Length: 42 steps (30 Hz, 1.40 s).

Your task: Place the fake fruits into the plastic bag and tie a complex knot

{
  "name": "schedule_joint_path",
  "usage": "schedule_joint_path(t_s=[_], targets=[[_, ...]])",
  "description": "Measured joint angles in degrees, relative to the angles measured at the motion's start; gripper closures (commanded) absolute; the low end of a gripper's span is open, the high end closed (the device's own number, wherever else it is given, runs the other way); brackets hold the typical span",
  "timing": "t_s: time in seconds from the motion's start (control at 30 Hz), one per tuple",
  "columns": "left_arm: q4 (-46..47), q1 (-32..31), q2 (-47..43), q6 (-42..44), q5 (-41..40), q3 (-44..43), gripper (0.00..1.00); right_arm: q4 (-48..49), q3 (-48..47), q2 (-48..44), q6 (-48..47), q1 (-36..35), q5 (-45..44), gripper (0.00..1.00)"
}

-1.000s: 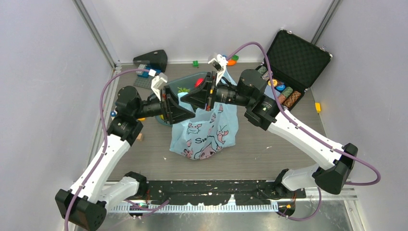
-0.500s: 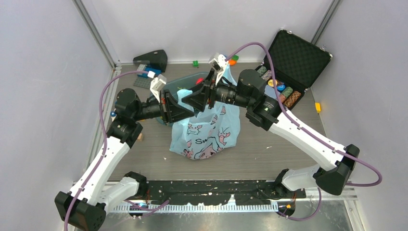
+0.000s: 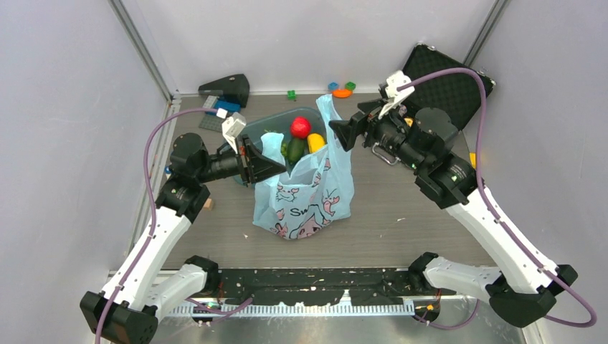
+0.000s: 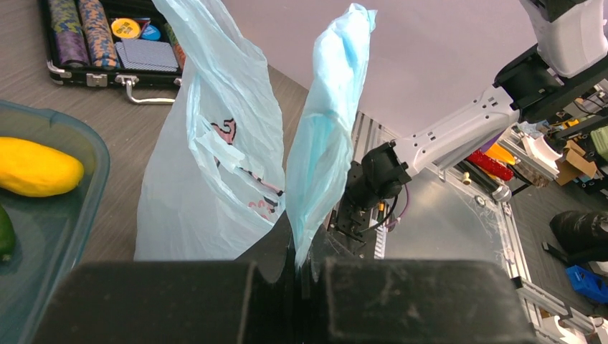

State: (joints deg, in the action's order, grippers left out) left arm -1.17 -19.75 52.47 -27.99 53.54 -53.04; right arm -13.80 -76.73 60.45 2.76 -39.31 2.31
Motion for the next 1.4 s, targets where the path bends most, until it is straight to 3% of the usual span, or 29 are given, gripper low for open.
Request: schedule_joint_path(t_s=[0.2, 0.63, 0.97, 1.1, 1.4], targets=[[-0.5, 0.0, 0.0, 0.2, 0.0, 0.0, 1.0, -1.2, 2.2, 3.2, -2.3, 6.4, 4.3, 0.04], [-0.9, 0.0, 0.0, 0.9, 0.0, 0.0, 1.0, 2.1, 8.6, 7.2, -6.3, 9.3, 18.4, 0.04], [-0.9, 0.0, 0.0, 1.1, 0.0, 0.0, 1.0, 4.0, 13.2, 7.2, -10.8, 8.5, 16.4, 0.0], [-0.9, 0.0, 0.0, 1.1, 0.0, 0.0, 1.0, 5.9, 14.5, 7.2, -12.2, 7.0, 12.3, 0.16], [-0.9, 0.0, 0.0, 1.1, 0.0, 0.0, 1.0, 10.3, 17.3, 7.1, -12.9, 5.9, 3.6, 0.74]])
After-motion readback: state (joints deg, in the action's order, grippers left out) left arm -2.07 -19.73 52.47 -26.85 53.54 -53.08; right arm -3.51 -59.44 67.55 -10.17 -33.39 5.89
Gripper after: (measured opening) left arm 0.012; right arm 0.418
